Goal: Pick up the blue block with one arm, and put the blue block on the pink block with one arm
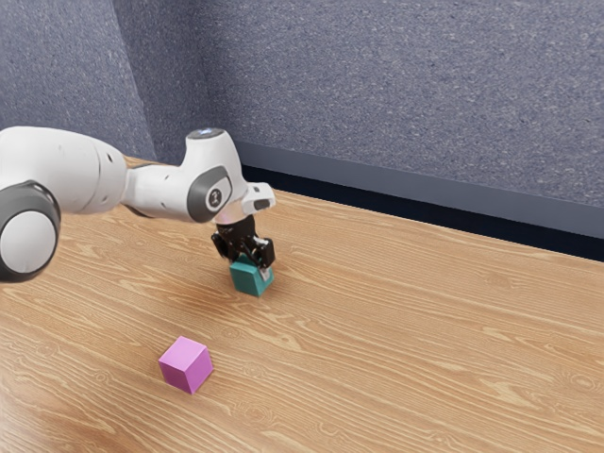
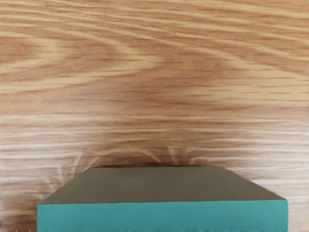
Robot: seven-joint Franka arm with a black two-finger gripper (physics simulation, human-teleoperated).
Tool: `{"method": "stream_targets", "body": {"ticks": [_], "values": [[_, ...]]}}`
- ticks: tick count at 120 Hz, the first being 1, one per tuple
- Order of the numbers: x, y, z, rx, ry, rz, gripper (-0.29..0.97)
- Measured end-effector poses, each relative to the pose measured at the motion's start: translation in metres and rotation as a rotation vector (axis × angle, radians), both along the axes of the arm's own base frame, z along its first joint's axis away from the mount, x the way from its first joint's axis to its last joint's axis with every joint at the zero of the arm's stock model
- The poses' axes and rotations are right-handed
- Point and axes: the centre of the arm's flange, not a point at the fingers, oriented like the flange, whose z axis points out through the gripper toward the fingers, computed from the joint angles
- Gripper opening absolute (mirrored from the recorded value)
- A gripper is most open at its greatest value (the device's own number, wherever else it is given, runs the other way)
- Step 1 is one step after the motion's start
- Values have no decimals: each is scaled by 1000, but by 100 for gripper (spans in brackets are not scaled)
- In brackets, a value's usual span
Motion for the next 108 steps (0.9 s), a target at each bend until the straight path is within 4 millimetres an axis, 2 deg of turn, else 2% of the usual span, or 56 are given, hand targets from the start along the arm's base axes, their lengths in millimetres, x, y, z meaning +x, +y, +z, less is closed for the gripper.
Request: {"method": "stream_targets", "body": {"ticks": [14, 20, 28, 39, 52, 67, 83, 98, 108], "values": [[-4, -2, 20, 9, -19, 2, 32], [-17, -1, 38, 16, -24, 4, 32], [-49, -2, 63, 30, -26, 6, 33], [-105, -9, 85, 50, -27, 4, 34], [-158, -19, 87, 69, -19, -6, 34], [-192, -29, 91, 102, -31, -38, 34], [-214, -32, 85, 113, -40, -45, 34], [-224, -28, 81, 101, -43, -26, 34], [-230, -37, 79, 92, -45, -33, 34]]}}
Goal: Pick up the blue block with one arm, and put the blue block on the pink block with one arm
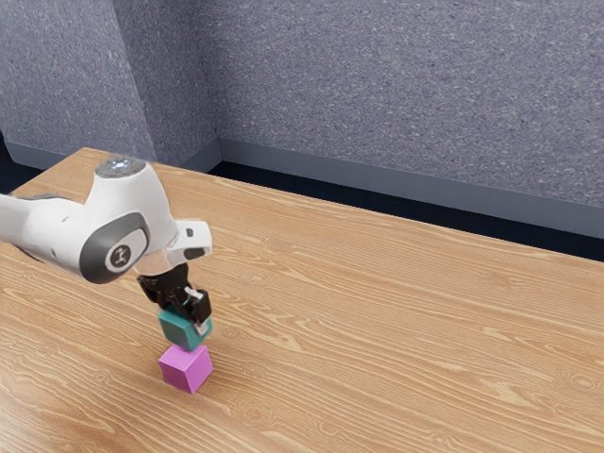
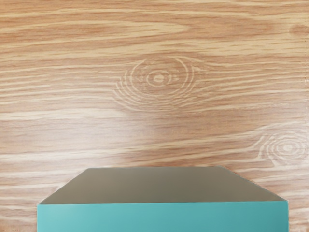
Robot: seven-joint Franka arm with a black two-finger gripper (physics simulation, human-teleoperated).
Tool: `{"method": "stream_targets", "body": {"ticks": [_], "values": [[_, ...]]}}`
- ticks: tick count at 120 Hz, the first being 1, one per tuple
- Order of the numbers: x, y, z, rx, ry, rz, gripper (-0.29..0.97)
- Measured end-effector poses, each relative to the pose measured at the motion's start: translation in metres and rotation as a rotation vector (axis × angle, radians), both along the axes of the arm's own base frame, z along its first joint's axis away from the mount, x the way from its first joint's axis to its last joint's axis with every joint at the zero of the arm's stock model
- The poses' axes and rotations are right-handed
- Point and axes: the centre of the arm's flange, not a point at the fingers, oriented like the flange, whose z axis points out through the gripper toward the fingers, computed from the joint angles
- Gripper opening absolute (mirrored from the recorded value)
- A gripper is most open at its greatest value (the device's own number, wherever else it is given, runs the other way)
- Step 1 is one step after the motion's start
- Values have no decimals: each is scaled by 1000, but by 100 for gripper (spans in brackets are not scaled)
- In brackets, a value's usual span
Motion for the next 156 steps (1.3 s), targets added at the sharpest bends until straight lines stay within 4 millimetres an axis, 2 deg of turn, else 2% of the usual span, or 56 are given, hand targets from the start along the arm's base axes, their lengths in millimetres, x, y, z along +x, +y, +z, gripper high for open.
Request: {"method": "stream_targets", "body": {"ticks": [9, 32, 50, 91, 156], "values": [[-8, -6, 0, -5, -3, -4, 34], [-25, 1, -2, -22, 0, 32, 34], [-32, -4, -2, -28, 0, 35, 34], [-37, -6, -6, -38, -4, 61, 34], [-35, 4, -8, -32, -21, 29, 34]]}}
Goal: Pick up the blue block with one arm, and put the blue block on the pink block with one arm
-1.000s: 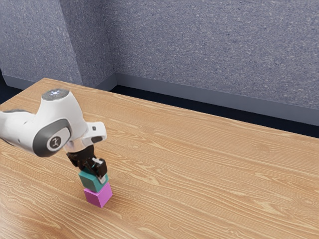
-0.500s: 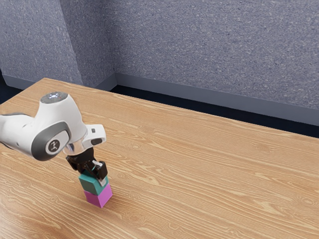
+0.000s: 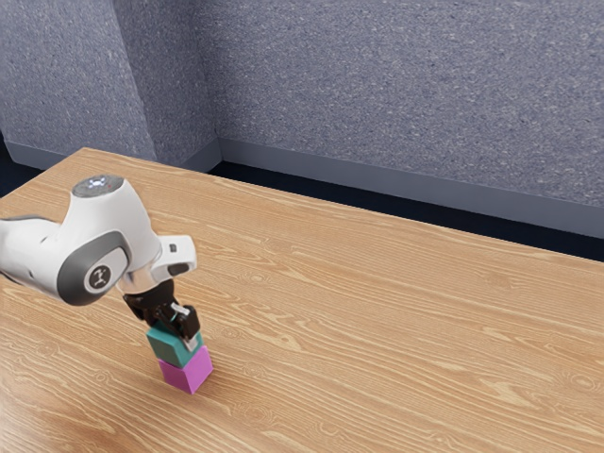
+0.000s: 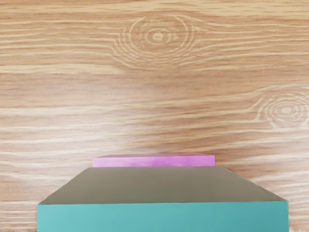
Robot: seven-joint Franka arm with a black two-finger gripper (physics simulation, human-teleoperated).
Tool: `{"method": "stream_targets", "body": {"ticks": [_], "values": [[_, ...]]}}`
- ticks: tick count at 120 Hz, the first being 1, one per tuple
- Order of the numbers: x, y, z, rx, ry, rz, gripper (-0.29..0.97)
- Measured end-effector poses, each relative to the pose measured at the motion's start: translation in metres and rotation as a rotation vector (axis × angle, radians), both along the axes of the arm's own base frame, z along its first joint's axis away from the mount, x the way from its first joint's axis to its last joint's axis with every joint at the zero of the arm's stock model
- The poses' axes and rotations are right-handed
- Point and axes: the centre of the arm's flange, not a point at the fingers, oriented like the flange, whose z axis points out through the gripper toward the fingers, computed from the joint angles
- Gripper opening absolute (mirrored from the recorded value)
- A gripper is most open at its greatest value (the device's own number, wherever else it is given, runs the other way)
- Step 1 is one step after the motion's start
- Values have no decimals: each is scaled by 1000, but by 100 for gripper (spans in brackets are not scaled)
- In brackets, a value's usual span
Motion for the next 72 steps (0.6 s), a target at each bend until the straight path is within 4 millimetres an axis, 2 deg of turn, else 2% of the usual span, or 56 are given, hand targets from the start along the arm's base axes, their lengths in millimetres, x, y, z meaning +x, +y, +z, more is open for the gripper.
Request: {"method": "stream_targets", "body": {"ticks": [38, 56, 72], "values": [[-1, 0, -5, 0, 6, -24, 34], [-1, -2, -5, -5, 8, -39, 49], [-1, -3, -5, -5, 6, -52, 57]]}}
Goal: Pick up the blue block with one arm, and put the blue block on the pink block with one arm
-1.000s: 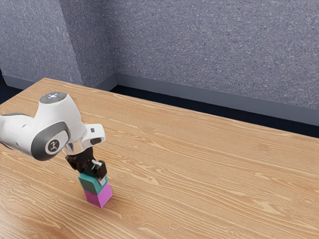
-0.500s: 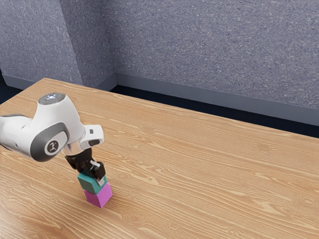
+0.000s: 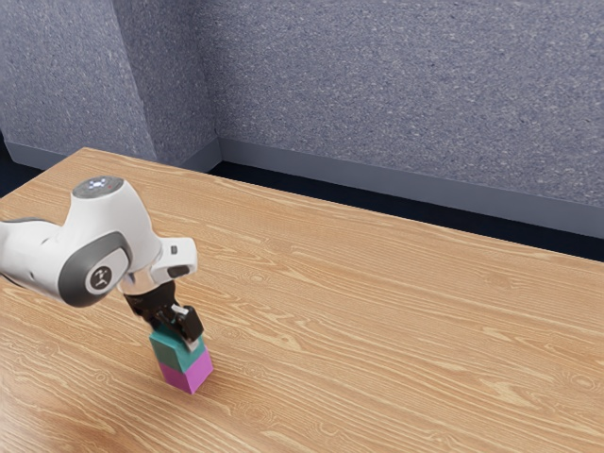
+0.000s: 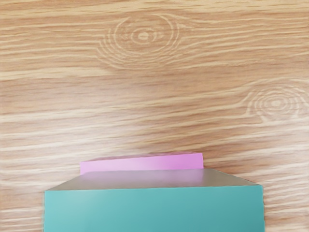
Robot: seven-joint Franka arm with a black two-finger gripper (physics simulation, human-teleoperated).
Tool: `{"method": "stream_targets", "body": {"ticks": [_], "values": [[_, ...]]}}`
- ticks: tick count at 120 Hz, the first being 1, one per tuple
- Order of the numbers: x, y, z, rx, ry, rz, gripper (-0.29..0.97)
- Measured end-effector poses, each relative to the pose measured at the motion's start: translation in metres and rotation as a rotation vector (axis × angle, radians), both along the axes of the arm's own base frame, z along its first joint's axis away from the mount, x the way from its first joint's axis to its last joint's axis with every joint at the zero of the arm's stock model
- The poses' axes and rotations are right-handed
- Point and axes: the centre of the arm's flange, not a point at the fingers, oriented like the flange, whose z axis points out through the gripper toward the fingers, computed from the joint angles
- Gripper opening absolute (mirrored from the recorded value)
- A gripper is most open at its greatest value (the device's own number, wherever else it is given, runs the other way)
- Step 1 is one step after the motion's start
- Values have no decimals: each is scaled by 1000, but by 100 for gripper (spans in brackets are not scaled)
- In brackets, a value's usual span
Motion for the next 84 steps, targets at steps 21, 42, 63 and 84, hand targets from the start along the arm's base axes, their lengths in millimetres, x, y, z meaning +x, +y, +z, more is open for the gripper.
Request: {"method": "stream_targets", "body": {"ticks": [21, 42, 63, 84], "values": [[1, 8, 24, -11, -54, 2, 62], [15, 18, 82, -21, -136, 9, 64], [20, 21, 98, -17, -99, 10, 65], [17, 22, 97, -16, -59, 20, 66]]}}
